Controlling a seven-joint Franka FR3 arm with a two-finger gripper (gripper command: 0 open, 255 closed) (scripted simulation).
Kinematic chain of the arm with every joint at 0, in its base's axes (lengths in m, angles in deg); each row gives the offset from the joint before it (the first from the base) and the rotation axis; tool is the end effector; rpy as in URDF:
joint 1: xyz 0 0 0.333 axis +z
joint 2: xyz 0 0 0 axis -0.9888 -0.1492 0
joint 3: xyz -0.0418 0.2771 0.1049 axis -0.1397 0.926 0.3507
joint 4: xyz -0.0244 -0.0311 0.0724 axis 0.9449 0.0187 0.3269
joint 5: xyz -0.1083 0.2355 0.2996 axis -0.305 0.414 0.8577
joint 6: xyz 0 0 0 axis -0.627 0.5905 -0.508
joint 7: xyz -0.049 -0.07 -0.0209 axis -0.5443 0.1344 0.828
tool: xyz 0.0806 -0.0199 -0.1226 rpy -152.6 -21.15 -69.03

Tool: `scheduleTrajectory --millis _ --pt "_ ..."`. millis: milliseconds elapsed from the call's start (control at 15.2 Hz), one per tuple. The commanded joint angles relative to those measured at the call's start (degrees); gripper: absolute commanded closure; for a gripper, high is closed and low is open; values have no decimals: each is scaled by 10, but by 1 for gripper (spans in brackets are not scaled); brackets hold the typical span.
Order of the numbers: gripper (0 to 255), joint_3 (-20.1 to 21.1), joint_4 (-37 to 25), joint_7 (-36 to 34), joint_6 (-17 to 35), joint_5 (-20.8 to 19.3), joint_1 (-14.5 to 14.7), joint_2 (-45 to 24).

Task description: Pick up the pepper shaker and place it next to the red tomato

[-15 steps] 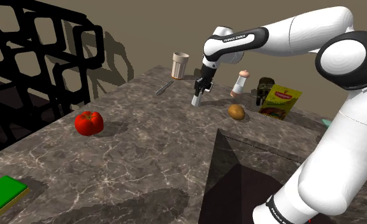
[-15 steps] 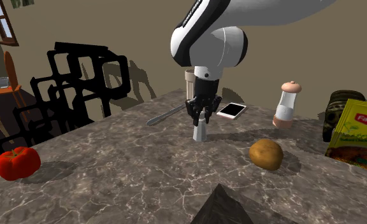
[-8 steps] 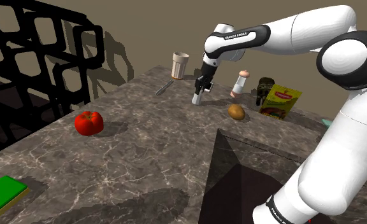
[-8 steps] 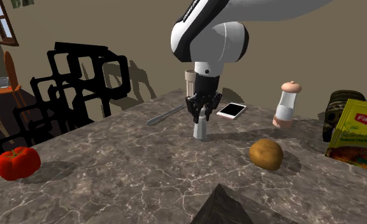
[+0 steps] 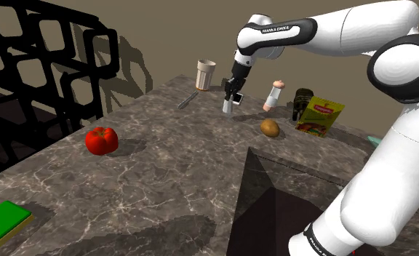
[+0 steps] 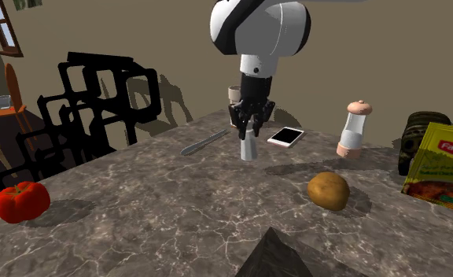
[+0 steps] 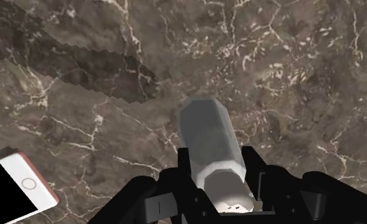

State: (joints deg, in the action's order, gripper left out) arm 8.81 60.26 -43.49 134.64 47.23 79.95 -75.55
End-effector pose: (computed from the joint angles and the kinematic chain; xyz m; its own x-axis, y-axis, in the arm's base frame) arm 0.5906 -0.1244 0.4280 0.9900 0.1117 0.0861 0.1156 -0.9924 -0.0420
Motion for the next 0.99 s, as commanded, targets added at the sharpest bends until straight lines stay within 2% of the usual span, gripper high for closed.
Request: scheduleTrajectory --millis 0,924 --pt "255 0 -15 -1 -16 -1 0 1" --pt "255 -2 -121 -8 -123 -4 -2 2"
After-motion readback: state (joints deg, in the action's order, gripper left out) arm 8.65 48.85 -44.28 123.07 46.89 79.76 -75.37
